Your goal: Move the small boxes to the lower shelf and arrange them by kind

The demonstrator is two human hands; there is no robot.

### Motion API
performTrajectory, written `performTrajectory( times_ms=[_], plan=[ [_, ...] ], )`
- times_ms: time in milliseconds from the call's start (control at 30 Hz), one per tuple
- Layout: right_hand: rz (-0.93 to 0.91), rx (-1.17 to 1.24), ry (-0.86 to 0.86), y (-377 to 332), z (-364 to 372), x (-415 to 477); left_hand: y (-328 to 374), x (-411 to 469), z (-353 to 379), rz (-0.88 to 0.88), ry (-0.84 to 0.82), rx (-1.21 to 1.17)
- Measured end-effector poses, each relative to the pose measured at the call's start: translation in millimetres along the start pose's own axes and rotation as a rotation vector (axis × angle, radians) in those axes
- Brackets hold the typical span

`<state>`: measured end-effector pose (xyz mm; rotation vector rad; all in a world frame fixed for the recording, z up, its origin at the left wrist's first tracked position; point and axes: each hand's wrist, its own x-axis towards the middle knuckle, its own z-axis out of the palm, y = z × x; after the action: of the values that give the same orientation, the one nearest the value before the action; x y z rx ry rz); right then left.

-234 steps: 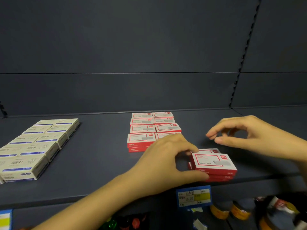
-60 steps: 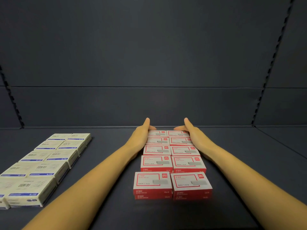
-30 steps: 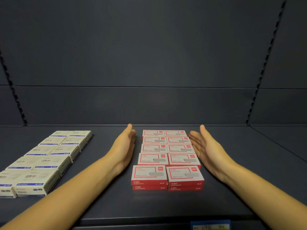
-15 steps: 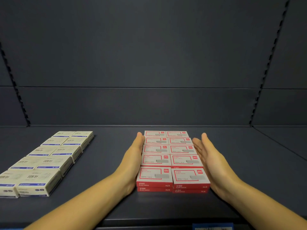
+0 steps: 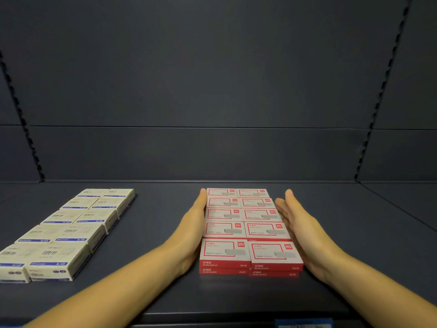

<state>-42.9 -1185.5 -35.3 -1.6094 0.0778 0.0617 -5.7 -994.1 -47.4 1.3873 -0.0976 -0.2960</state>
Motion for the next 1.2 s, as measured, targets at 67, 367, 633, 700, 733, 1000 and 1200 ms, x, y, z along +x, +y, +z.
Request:
performTrajectory(
  times_ms=[67,367,633,700,733,1000,1200],
  plan=[
    [-0.021,0.011,0.021,-1.5,-7.2,7.4,4.6,8.8,-4.8,0.015,0.039,0.081],
    [-0.053,0.015,0.124,-23.1,1.0,55.1,25.6,47.0,6.8,0.02,0.121,0.183],
    [0.004,-0.059,0.098,-23.2,7.4,62.3,23.1,58.2,1.6,0.022,0.084,0.266],
    [-0.017,-0.1,0.113,-23.2,5.7,65.2,22.6,60.8,-4.3,0.029,0.082,0.271],
    [-0.028,-0.122,0.126,-23.1,5.2,66.6,24.2,59.9,-5.0,0.039,0.083,0.292],
    [-0.053,-0.297,0.125,-22.3,5.5,63.9,26.9,54.8,-0.5,0.126,0.101,0.514],
    [-0.069,-0.322,0.12,-20.9,4.9,66.0,26.5,54.5,-1.4,0.149,0.103,0.525]
  ],
)
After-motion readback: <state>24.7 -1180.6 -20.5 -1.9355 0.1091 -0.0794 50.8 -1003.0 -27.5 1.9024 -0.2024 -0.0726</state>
